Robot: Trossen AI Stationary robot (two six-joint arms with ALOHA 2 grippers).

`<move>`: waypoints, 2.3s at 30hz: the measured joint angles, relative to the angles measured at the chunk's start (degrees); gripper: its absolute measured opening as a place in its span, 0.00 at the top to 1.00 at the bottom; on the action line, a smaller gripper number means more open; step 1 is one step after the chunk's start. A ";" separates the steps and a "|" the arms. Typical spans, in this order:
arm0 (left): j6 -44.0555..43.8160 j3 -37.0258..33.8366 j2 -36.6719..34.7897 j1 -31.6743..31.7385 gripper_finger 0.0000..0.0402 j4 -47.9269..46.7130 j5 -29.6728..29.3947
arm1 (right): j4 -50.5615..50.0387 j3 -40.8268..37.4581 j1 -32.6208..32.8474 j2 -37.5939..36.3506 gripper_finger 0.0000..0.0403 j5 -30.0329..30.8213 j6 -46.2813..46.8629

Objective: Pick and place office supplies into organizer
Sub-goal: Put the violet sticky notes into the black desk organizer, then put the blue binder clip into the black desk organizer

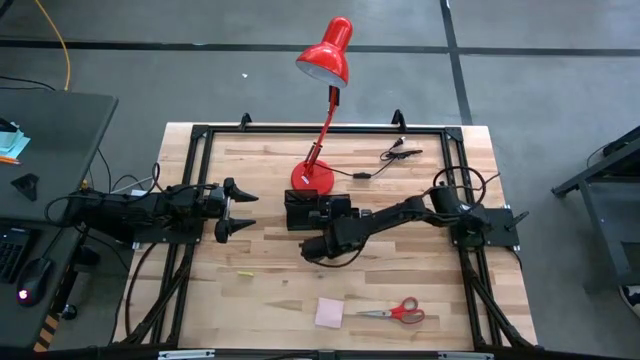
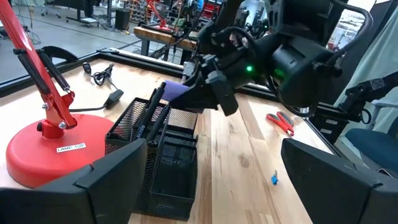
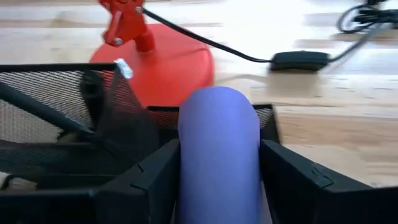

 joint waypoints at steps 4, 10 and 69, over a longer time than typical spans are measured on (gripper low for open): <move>0.02 -0.02 -0.02 0.00 0.11 0.00 -0.02 | 2.66 0.00 -1.55 -0.02 0.48 -1.27 -2.75; 0.02 0.00 0.00 0.00 0.11 0.00 0.00 | 6.41 -1.80 -3.15 -0.07 0.46 -3.16 -6.18; 0.01 -0.01 -0.01 0.01 0.11 0.01 0.00 | 7.60 -3.23 7.50 -0.04 0.01 -2.03 7.28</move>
